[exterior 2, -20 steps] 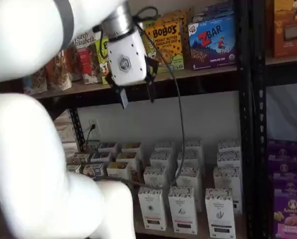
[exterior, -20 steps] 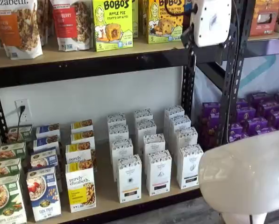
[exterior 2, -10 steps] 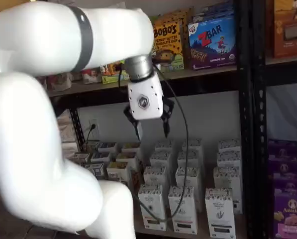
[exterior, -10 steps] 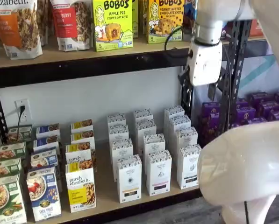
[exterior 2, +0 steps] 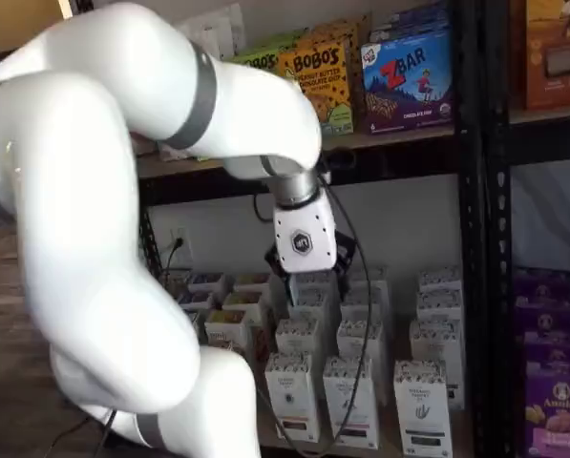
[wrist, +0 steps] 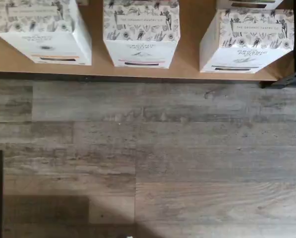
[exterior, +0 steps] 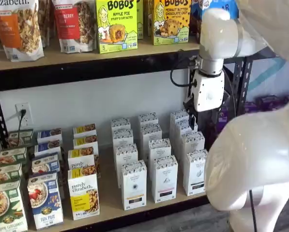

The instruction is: Pick up the white box with a green strip in the middle, on the bottom shelf, the sixth box from the left

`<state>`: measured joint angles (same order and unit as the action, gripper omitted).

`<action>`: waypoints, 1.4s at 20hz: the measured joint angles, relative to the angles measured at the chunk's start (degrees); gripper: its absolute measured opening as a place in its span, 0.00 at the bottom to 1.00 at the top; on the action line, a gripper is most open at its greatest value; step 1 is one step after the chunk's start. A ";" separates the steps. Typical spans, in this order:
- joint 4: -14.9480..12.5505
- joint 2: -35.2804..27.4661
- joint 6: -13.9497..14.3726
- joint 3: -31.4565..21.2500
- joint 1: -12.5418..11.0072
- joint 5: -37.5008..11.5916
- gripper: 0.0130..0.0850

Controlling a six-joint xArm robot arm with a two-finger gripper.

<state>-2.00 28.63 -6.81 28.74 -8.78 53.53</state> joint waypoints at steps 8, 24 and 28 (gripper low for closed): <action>-2.52 -12.14 2.13 -0.59 -0.11 -15.59 1.00; -4.96 -32.03 3.68 2.74 -1.51 -35.35 1.00; -7.58 -38.50 4.73 6.47 -2.95 -36.70 1.00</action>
<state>-9.58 -9.87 -2.08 35.21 -11.73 16.82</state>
